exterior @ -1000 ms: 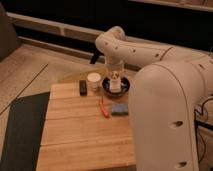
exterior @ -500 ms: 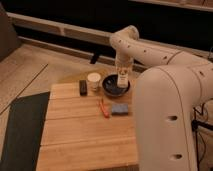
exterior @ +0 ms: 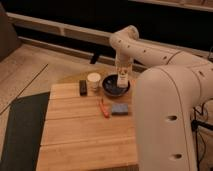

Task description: Place the bottle in the ceramic bowl

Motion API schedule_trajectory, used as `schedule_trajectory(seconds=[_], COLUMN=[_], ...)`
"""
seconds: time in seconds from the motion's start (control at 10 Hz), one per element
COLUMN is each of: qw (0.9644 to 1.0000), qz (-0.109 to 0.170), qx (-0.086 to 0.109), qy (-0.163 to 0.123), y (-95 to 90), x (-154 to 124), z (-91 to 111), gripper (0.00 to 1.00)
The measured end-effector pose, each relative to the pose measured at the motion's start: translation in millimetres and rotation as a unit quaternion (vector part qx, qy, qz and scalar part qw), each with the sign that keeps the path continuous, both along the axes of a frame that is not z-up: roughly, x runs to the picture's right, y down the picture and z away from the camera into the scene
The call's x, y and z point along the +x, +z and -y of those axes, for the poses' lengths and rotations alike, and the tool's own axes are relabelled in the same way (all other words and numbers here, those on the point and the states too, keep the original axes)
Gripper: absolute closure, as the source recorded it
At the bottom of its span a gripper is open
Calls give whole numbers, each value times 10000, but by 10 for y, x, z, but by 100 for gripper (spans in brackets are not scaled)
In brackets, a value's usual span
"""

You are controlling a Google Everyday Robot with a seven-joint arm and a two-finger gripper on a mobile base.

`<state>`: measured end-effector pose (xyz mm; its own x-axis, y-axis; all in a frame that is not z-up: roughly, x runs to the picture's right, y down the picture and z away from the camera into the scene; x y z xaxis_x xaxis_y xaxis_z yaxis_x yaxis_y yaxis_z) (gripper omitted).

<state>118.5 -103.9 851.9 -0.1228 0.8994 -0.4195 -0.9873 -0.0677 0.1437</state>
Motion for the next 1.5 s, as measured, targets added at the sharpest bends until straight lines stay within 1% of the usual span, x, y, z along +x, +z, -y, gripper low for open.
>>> schedule_trajectory(seconds=[0.1, 0.2, 0.5, 0.6, 0.7, 0.9, 1.0, 1.1, 1.2, 1.3, 1.5], qw=[9999, 9997, 9987, 9984, 9981, 9966, 9952, 9939, 9930, 9924, 9918], qz=[-4, -32, -198, -200, -108, 271, 473, 614, 691, 730, 769], qx=[33, 48, -21, -29, -1, 79, 61, -2, -71, -175, -272], qy=[162, 251, 467, 527, 602, 774, 858, 917, 954, 979, 984], y=[110, 201, 556, 635, 772, 959, 1059, 1138, 1202, 1288, 1380], x=[-14, -2, 58, 59, 22, -144, -237, -304, -332, -314, -267], z=[35, 57, 100, 108, 132, 147, 100, 23, -56, -174, -274], gripper=[100, 100, 100, 100, 100, 100, 100, 100, 100, 100, 100])
